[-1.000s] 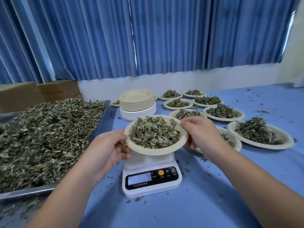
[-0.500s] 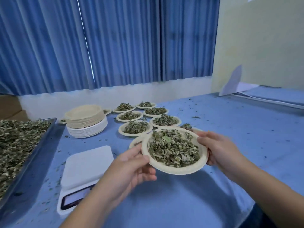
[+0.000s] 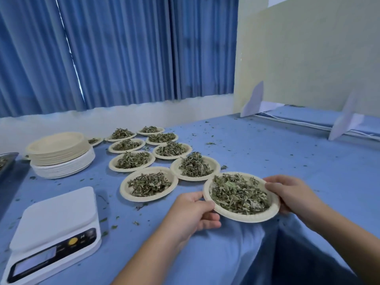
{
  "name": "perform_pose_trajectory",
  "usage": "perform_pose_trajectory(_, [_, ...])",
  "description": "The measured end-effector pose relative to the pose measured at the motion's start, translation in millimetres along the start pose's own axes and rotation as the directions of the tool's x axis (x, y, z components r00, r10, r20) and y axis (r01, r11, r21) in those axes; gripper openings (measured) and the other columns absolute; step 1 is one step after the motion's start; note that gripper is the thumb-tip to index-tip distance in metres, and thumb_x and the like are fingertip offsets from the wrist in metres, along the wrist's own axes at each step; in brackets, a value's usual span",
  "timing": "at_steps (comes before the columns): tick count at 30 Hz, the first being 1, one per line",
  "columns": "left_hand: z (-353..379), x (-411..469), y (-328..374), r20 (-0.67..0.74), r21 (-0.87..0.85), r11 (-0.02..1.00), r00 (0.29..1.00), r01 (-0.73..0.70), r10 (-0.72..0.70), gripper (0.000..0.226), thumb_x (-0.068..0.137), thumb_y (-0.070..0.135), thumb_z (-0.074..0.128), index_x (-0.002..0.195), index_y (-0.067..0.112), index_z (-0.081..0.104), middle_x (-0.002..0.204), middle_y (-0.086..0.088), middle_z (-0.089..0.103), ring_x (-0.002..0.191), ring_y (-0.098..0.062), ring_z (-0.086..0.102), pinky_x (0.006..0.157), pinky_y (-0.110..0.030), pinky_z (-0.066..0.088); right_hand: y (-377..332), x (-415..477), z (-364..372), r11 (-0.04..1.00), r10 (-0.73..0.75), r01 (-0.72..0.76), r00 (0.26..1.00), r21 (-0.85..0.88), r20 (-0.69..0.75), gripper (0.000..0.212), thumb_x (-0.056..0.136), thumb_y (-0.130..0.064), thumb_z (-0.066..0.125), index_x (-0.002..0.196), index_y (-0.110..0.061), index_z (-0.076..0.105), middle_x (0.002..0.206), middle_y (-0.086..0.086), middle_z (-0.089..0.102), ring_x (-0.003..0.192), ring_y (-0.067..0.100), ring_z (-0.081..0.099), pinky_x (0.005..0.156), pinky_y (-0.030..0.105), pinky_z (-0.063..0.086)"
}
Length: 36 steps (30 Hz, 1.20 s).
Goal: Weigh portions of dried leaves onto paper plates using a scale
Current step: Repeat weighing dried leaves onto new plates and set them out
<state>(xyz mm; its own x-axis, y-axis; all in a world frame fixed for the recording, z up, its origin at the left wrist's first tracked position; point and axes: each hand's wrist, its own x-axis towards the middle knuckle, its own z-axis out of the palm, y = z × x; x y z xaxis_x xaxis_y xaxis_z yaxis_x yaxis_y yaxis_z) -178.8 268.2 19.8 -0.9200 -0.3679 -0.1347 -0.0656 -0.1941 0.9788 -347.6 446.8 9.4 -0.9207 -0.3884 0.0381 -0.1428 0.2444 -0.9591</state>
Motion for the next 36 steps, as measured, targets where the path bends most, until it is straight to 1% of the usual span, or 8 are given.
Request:
perform_pose_trajectory(10, [4.2,22.0,-6.3,-0.115,0.094,0.994,0.993,0.047,-0.036,0.022,0.095,-0.005,0.047,0.107,-0.002,0.065,0.074,-0.012,0.061,0.053,-0.014,0.057,0.058,-0.028,0.059,6.4,17.0,3.9,0.98,-0.012,0.019,0.999,-0.197,0.035,0.014,0.094,-0.015,0.053,0.094,-0.016,0.068,0.039,0.002,0.053,0.03,0.016,0.041,0.038,0.019,0.034])
perform_pose_trajectory(17, [-1.1,26.9,-5.6,-0.179,0.153,0.988,0.984,0.038,-0.01,0.019,0.093,0.001,0.053,0.098,0.017,0.062,0.078,-0.008,0.062,0.046,-0.016,0.055,0.039,-0.024,0.042,1.4,21.5,-4.2,0.935,0.005,0.018,0.998,-0.354,0.064,0.023,0.096,-0.045,0.049,0.1,-0.026,0.061,0.046,0.002,0.06,0.032,0.015,0.046,0.036,0.017,0.035])
perform_pose_trajectory(20, [-5.6,27.2,-3.5,-0.236,0.179,0.983,0.972,0.044,-0.001,0.02,0.09,0.005,0.058,0.101,0.022,0.056,0.071,-0.009,0.062,0.047,-0.02,0.052,0.04,-0.023,0.038,-2.1,22.0,-10.1,0.901,-0.034,0.024,0.999,-0.434,-0.017,0.027,0.095,-0.049,0.05,0.104,-0.025,0.059,0.058,0.002,0.061,0.044,0.014,0.053,0.043,0.021,0.038])
perform_pose_trajectory(22, [-10.6,26.6,-1.4,-0.293,0.264,0.964,0.954,0.027,0.054,0.023,0.086,0.007,0.058,0.1,0.024,0.057,0.061,-0.008,0.059,0.047,-0.021,0.046,0.04,-0.021,0.032,-6.4,20.3,-13.8,0.862,-0.132,0.076,0.988,-0.5,-0.078,0.028,0.095,-0.048,0.05,0.105,-0.024,0.06,0.067,0.002,0.062,0.057,0.011,0.055,0.05,0.024,0.037])
perform_pose_trajectory(25, [-20.1,21.2,7.8,-0.326,0.306,0.951,0.933,-0.05,0.154,0.021,0.086,0.005,0.055,0.098,0.021,0.063,0.066,-0.005,0.059,0.047,-0.017,0.044,0.039,-0.02,0.03,-19.8,15.7,-11.3,0.87,-0.244,0.171,0.965,-0.463,-0.101,0.018,0.094,-0.041,0.051,0.095,-0.027,0.062,0.062,0.005,0.063,0.055,0.012,0.055,0.05,0.026,0.037])
perform_pose_trajectory(27, [-29.5,15.2,16.4,-0.338,0.302,0.949,0.921,-0.09,0.195,0.019,0.089,0.006,0.053,0.094,0.019,0.066,0.07,0.0,0.061,0.044,-0.012,0.044,0.038,-0.021,0.031,-30.9,12.5,1.2,0.879,-0.272,0.217,0.959,-0.425,-0.074,0.012,0.092,-0.034,0.053,0.089,-0.029,0.063,0.052,-0.003,0.058,0.048,0.009,0.052,0.049,0.025,0.037])
perform_pose_trajectory(31, [-62.8,-0.5,33.5,-0.391,0.281,0.949,0.886,-0.144,0.251,0.022,0.093,0.007,0.051,0.091,0.016,0.071,0.065,0.003,0.06,0.042,-0.009,0.042,0.036,-0.018,0.028,-51.1,6.1,51.1,0.877,-0.322,0.319,0.945,-0.358,0.053,0.015,0.092,-0.025,0.054,0.081,-0.027,0.065,0.041,-0.01,0.046,0.037,0.005,0.04,0.046,0.023,0.034])
perform_pose_trajectory(36, [-133.8,-37.3,49.8,-0.496,0.308,0.929,0.799,-0.203,0.339,0.023,0.094,0.011,0.055,0.085,0.021,0.073,0.056,0.008,0.059,0.04,-0.009,0.041,0.037,-0.019,0.029,-82.1,-3.3,133.9,0.825,-0.433,0.483,0.874,-0.293,0.221,0.019,0.092,-0.027,0.054,0.076,-0.03,0.063,0.046,-0.016,0.049,0.044,0.004,0.042,0.048,0.022,0.035])
